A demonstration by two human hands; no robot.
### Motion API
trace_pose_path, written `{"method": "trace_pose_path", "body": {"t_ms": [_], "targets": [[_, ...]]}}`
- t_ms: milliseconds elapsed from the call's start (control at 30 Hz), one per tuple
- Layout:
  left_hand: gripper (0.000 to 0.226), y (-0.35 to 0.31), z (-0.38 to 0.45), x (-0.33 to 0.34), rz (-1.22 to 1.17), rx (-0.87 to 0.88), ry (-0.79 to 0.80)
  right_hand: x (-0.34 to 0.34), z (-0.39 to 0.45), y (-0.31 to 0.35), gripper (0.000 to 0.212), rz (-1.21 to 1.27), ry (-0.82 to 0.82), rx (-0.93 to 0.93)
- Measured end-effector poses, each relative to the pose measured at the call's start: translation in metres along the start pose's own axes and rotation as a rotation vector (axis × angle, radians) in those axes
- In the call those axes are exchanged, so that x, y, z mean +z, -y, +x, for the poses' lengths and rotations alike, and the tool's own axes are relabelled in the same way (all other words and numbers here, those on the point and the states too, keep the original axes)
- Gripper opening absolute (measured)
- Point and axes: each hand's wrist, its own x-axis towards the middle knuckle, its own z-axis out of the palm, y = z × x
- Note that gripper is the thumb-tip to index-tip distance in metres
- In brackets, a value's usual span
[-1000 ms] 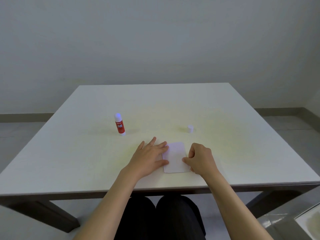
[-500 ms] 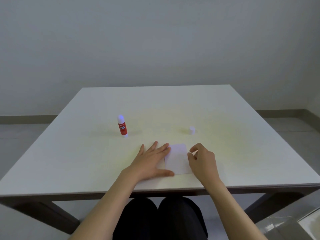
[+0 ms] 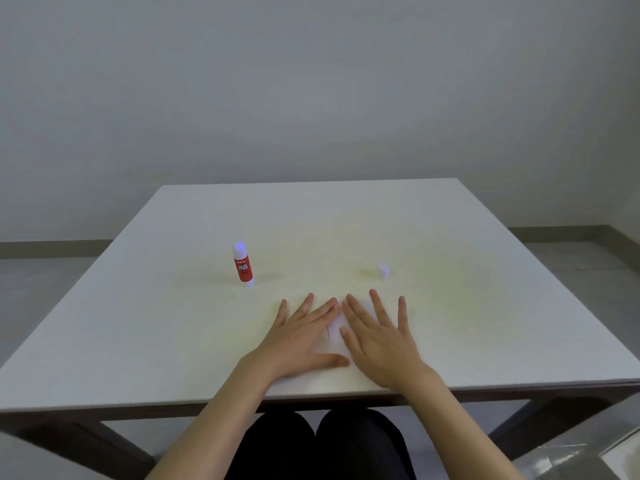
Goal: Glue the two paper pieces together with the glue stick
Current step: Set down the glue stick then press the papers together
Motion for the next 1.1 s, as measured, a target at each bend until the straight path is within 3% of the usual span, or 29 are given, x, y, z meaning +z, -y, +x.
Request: {"method": "trace_pose_path", "body": {"t_ms": [133,333,467,600,833,967,1100], "targets": [[0.097,0.0,-0.001,0.0,0.011,0.003,-0.008,-0.003,0.004,-0.005,0.062,-0.003,0.006,0.093],[0.099,0.002,0.001,0.002,0.018,0.007,-0.005,0.011,-0.039,0.004,0.074,-0.007,-0.041,-0.088],[0.098,0.002,0.001,0.002,0.028,0.002,0.002,0.0,-0.016,-0.006,0.06,0.002,0.008,0.04],[0.098,0.001,0.0,0.001,0.037,0.003,0.002,-0.004,-0.005,-0.007,0.06,0.01,0.011,0.122],[0.103,0.004,0.003,0.003,0.057,0.016,0.0,0.01,-0.045,0.007,0.076,0.02,-0.056,-0.123],[0.107,0.005,0.006,0.0,0.101,0.019,-0.003,-0.001,-0.019,-0.001,0.058,-0.013,0.0,-0.087],[0.114,0.006,0.008,-0.001,0.098,0.004,-0.009,-0.008,0.0,0.0,0.058,-0.016,0.016,-0.036]]}}
